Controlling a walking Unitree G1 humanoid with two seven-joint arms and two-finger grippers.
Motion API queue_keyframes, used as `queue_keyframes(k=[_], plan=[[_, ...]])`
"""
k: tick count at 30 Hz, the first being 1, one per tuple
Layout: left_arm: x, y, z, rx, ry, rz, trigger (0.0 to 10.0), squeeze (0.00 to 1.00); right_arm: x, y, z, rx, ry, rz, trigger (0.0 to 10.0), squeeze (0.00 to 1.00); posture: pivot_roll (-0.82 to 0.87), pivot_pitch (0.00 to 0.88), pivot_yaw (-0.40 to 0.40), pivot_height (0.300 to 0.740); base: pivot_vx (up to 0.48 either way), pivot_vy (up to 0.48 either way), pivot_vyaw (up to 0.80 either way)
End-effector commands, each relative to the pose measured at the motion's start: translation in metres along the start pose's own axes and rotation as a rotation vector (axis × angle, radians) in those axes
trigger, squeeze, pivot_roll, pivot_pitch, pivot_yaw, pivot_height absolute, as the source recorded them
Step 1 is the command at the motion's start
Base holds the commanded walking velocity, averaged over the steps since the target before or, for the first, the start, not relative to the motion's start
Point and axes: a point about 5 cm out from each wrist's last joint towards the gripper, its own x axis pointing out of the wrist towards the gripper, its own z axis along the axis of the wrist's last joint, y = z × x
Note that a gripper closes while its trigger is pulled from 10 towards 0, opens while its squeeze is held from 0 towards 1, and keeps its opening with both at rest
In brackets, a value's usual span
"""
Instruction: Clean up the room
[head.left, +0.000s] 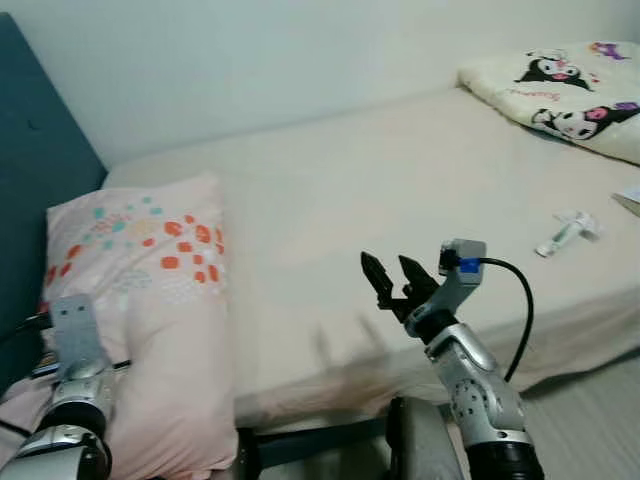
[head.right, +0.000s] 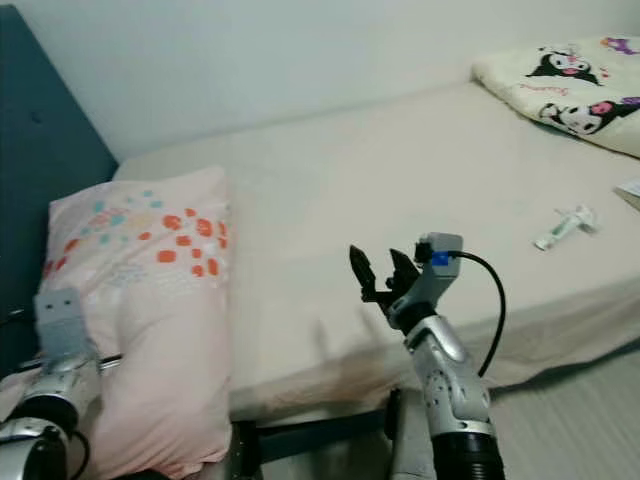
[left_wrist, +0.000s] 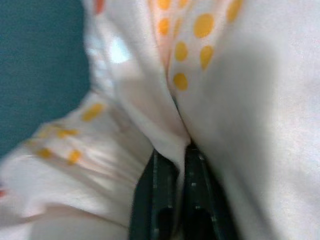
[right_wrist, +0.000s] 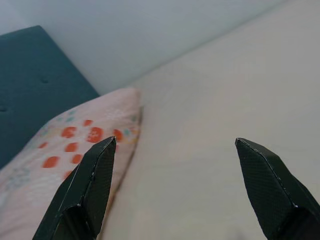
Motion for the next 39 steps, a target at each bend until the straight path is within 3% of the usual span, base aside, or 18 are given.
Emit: queue_keyframes(k=[1,6,9,10,13,16,19,20,24,25,26,27,28,29,30,32,34,39], plan=[[-0.002,-0.012,-0.010,0.042,0.043,-0.076,10.0,1.00,-0.001,0.002,-0.004,0.008,0.009,0.005,10.0,0.00,-0.13,0.100,0.089,0.561,0.000,0.000,0.00],[0.000,0.010,0.040,0.072,-0.190,-0.002,10.0,1.00,0.000,0.002,-0.004,0.006,0.007,0.007,10.0,0.00,-0.12,0.092,0.090,0.561,0.000,0.000,0.00],[-0.005,0.024,0.081,0.185,-0.372,0.006,10.0,1.00,0.001,0.002,-0.004,0.007,0.005,0.007,10.0,0.00,-0.12,0.085,0.089,0.561,0.000,0.000,0.00],[-0.005,0.024,0.081,0.185,-0.372,0.006,10.0,1.00,0.001,0.002,-0.004,0.007,0.005,0.007,10.0,0.00,-0.12,0.085,0.089,0.561,0.000,0.000,0.00],[-0.014,0.036,0.116,0.358,-0.473,-0.041,10.0,1.00,0.002,0.001,-0.004,0.010,0.002,0.006,10.0,0.00,-0.11,0.082,0.089,0.561,0.000,0.000,0.00],[-0.015,0.038,0.121,0.425,-0.485,-0.048,10.0,1.00,0.002,0.000,-0.004,0.009,0.002,0.004,10.0,0.00,-0.11,0.082,0.091,0.561,0.000,0.000,0.00],[-0.023,0.036,0.133,0.714,-0.506,-0.190,10.0,1.00,0.004,-0.001,-0.003,0.008,-0.002,0.001,10.0,0.00,-0.11,0.076,0.091,0.561,0.000,0.000,0.00],[-0.030,0.035,0.141,0.779,-0.511,-0.310,10.0,1.00,0.004,-0.001,-0.002,0.007,-0.005,0.001,10.0,0.00,-0.11,0.074,0.090,0.561,0.000,0.000,0.00],[-0.043,0.033,0.150,0.833,-0.538,-0.458,10.0,1.00,0.004,-0.002,-0.001,0.006,-0.005,0.000,10.0,0.00,-0.11,0.071,0.087,0.561,0.000,0.000,0.00],[-0.055,0.032,0.149,0.957,-0.566,-0.588,10.0,1.00,0.004,-0.003,-0.002,0.004,-0.003,-0.001,10.0,0.00,-0.11,0.070,0.087,0.561,0.000,0.000,0.00],[-0.070,0.033,0.141,1.084,-0.542,-0.765,10.0,0.19,0.004,-0.003,-0.002,0.003,-0.001,-0.002,10.0,0.00,-0.10,0.069,0.088,0.561,0.000,0.000,0.00],[-0.070,0.033,0.141,1.084,-0.542,-0.765,10.0,0.19,0.004,-0.003,-0.002,0.003,-0.001,-0.002,10.0,0.00,-0.10,0.069,0.088,0.561,0.000,0.000,0.00],[-0.081,0.034,0.133,1.172,-0.508,-0.887,10.0,0.19,0.003,-0.004,-0.002,0.002,0.000,-0.002,10.0,0.00,-0.10,0.069,0.088,0.561,0.000,0.000,0.00],[-0.098,0.035,0.126,1.144,-0.436,-1.078,10.0,0.00,0.004,-0.004,-0.002,0.001,0.000,-0.004,10.0,0.00,-0.10,0.066,0.092,0.561,0.000,0.000,0.00],[-0.098,0.035,0.126,1.144,-0.436,-1.078,10.0,0.00,0.004,-0.004,-0.002,0.001,0.000,-0.004,10.0,0.00,-0.10,0.066,0.092,0.561,0.000,0.000,0.00],[-0.110,0.035,0.112,1.182,-0.303,-1.301,10.0,0.00,0.004,-0.006,-0.002,-0.003,-0.001,-0.014,10.0,0.00,-0.09,0.064,0.099,0.561,0.000,0.000,0.00],[-0.110,0.035,0.112,1.182,-0.303,-1.301,10.0,0.00,0.004,-0.006,-0.002,-0.003,-0.001,-0.014,10.0,0.00,-0.09,0.064,0.099,0.561,0.000,0.000,0.00],[-0.097,0.046,0.052,1.341,0.062,-1.467,10.0,0.00,0.005,-0.007,-0.004,-0.007,0.003,-0.022,10.0,0.00,-0.10,0.058,0.101,0.561,0.000,0.000,0.00]])
